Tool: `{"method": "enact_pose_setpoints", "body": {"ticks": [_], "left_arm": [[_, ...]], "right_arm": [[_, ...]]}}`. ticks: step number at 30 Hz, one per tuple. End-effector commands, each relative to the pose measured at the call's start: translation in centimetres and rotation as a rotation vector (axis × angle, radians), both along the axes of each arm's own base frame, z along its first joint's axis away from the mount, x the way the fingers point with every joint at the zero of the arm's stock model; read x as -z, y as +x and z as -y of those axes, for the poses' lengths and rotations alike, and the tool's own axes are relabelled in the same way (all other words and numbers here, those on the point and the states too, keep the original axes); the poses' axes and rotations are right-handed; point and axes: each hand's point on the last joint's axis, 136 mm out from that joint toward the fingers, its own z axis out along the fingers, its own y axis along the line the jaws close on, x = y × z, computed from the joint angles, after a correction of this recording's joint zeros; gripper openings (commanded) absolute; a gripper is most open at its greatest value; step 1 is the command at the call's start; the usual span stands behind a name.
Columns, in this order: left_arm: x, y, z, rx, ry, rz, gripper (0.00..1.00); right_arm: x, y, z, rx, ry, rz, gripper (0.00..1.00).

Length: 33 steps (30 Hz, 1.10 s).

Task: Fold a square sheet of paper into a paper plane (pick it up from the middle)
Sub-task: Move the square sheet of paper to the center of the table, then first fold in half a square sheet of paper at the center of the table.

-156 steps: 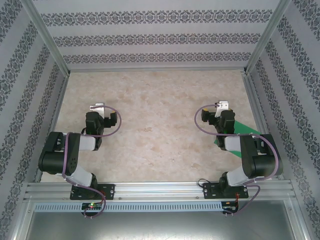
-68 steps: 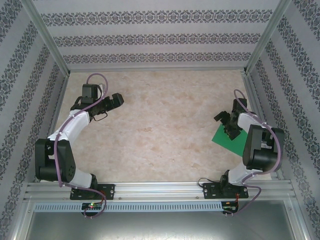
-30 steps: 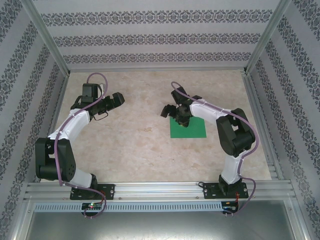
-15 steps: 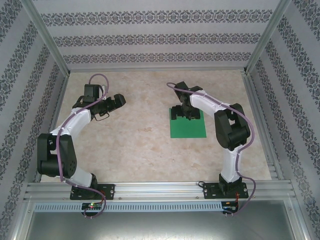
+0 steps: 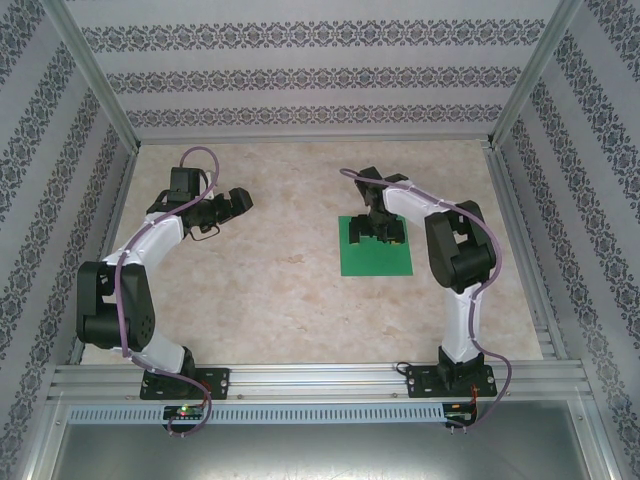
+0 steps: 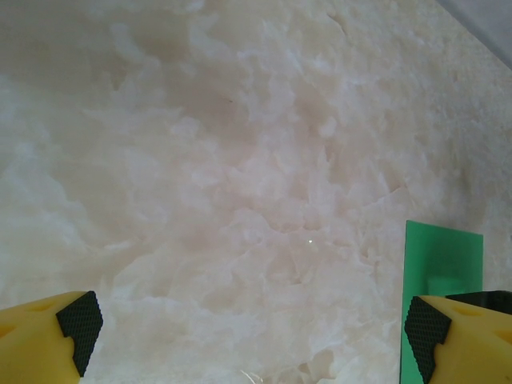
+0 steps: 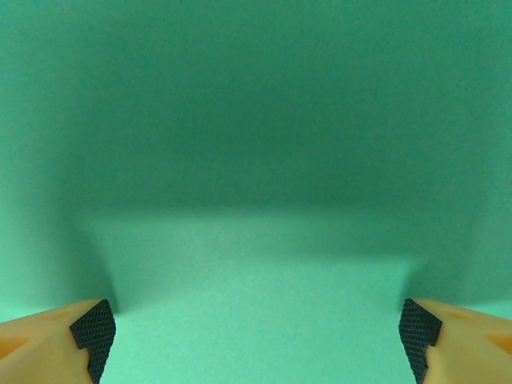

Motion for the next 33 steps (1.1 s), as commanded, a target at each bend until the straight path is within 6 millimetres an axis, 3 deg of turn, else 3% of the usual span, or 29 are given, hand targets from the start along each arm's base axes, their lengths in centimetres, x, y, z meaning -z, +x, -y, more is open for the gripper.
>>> {"method": "enact_pose_setpoints", "body": {"ticks": [1,10,19,27,29,33], "left_arm": [[-0.4,0.2,0.3,0.003,-0.019,-0.012,1.00],[-0.5,0.3,0.3,-0.005,-0.024,-0.006,1.00],[-0.3,0.1,0.6,-0.029,-0.057,-0.018,1.00],[1.4,-1.3,4.1,0.006,-0.240,-0.105,0.97],[1.7,-1.8,5.2,0.031,-0.268,-0.114,0.97],[2.1,-2.7,7.2,0.071,-0.359,-0.123,0.97]], "right_arm": [[2.1,-1.3,0.3,0.000,-0.014,-0.068,0.92],[4.0,-2.5,1.0,0.009,-0.057,-0.120,0.89],[2.7,-1.7,-0.3,0.023,0.027,-0.078,0.80],[-1.0,-0.3,-4.9,0.119,0.313,0.037,0.40],[-2.3,-0.2,-6.7,0.120,0.397,0.057,0.35],[-6.5,-0.6,-12.7,0.046,0.675,0.100,0.33]]}}
